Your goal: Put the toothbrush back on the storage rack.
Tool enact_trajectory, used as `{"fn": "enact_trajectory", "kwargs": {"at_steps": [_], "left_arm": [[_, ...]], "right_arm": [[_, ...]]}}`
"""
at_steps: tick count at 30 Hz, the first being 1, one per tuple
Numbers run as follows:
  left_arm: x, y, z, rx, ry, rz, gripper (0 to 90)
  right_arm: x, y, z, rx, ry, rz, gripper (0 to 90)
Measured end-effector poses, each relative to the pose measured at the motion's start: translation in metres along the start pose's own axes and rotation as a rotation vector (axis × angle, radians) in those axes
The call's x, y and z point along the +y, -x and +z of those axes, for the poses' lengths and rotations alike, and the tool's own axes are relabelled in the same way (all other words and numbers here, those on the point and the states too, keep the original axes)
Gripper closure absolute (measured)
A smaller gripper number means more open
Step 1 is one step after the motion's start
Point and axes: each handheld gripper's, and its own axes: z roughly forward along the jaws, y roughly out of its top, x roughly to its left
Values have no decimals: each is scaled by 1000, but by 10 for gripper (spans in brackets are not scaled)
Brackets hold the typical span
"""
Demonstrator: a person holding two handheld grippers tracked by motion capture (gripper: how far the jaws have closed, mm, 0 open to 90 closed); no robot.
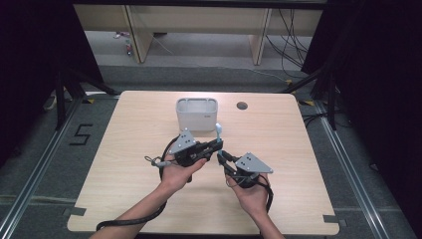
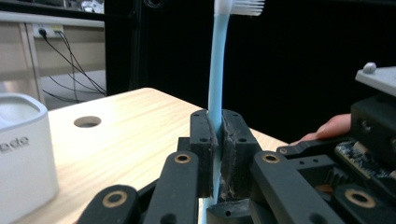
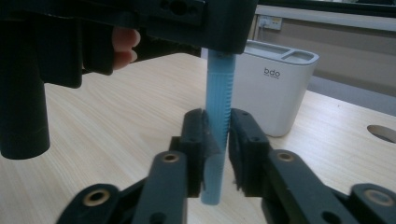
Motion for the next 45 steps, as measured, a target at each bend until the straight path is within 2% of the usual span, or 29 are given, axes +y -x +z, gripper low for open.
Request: {"fn": "enact_trajectory", "kwargs": {"at_steps": [3, 5, 6, 7, 9, 12, 13, 16, 21, 22, 23, 24, 29, 32, 34, 36, 38, 40, 41, 44, 45], "left_arm": [[3, -1, -1, 10, 4, 20, 835], [4, -2, -2, 13, 7, 19, 835], [6, -3, -3, 20, 10, 24, 835], [6, -5, -4, 26, 10, 28, 835], [7, -5, -4, 26, 14, 29, 835], [8, -9, -8, 40, 17, 39, 835], [9, -11, -10, 50, 21, 43, 835], [11, -14, -12, 59, 20, 50, 836], [13, -20, -19, 87, 24, 65, 836], [14, -21, -21, 93, 24, 66, 835], [15, -22, -22, 99, 26, 67, 835], [15, -23, -23, 98, 30, 68, 835], [16, -28, -28, 115, 29, 75, 836], [15, -33, -32, 137, 35, 62, 835], [14, -35, -33, 141, 37, 63, 835], [14, -38, -36, 155, 34, 61, 836], [14, -39, -37, 157, 34, 61, 835], [14, -41, -39, 163, 42, 63, 836], [15, -44, -41, 171, 45, 54, 835], [16, -46, -43, 178, 45, 53, 836], [17, -48, -45, 184, 49, 49, 835]], "right_arm": [[1, 0, 0, 1, -16, 11, 651], [1, 1, 0, 2, -19, 10, 639], [2, 2, -3, -16, -30, -10, 594], [2, 1, -3, -22, -32, 4, 584], [2, 3, -4, -14, -29, 2, 571], [1, 6, -6, -34, -27, 8, 538], [0, 8, -7, -32, -44, 22, 516], [-1, 11, -10, -43, -52, 24, 491], [-3, 16, -15, -60, -58, 47, 481], [-3, 18, -16, -69, -52, 20, 482], [-4, 17, -16, -50, -55, 59, 483], [-4, 18, -17, -58, -60, 41, 482], [-7, 21, -20, -62, -68, 38, 479], [-7, 21, -24, -76, -73, 43, 475], [-8, 23, -25, -62, -68, 41, 472], [-9, 24, -28, -77, -71, 50, 469], [-9, 25, -28, -68, -68, 58, 468], [-11, 28, -30, -82, -53, 62, 465], [-12, 28, -32, -104, -52, 68, 462], [-13, 30, -33, -101, -50, 85, 464], [-13, 32, -33, -107, -33, 61, 466]]}}
